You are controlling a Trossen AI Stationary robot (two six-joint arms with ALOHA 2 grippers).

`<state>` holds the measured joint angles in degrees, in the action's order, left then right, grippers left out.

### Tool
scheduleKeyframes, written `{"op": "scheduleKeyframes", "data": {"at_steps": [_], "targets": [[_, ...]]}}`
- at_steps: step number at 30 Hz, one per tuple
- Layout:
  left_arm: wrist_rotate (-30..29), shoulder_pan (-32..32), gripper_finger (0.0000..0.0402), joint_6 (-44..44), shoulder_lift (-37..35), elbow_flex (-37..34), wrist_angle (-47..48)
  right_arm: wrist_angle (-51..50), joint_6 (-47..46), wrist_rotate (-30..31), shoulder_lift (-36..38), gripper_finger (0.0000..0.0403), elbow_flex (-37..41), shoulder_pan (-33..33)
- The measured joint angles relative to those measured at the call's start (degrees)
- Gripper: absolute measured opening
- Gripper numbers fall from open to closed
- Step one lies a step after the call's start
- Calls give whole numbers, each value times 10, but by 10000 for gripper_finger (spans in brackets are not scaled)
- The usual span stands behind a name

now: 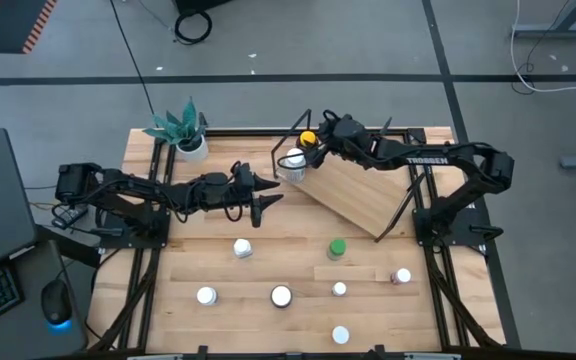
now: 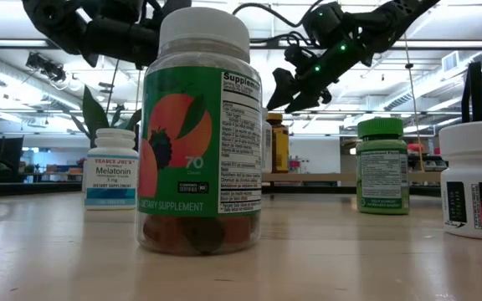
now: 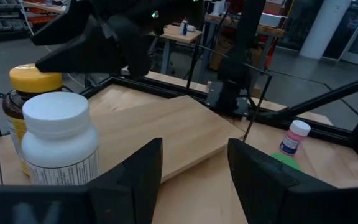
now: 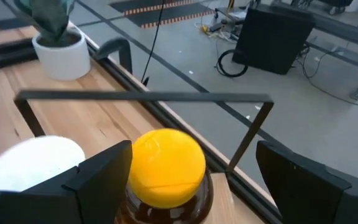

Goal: Pick and place medicine bottles onto shelf by color
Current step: Adjust the yellow pill bottle on the shelf

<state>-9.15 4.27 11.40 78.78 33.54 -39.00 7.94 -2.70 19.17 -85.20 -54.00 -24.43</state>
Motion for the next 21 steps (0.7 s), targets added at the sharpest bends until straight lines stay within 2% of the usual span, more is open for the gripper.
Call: {"op": "scheduleKeyframes", "data": {"at_steps": [21], "targets": [[0, 0, 185, 15, 0, 0, 1, -12, -3, 0, -1, 352, 0, 14]]}}
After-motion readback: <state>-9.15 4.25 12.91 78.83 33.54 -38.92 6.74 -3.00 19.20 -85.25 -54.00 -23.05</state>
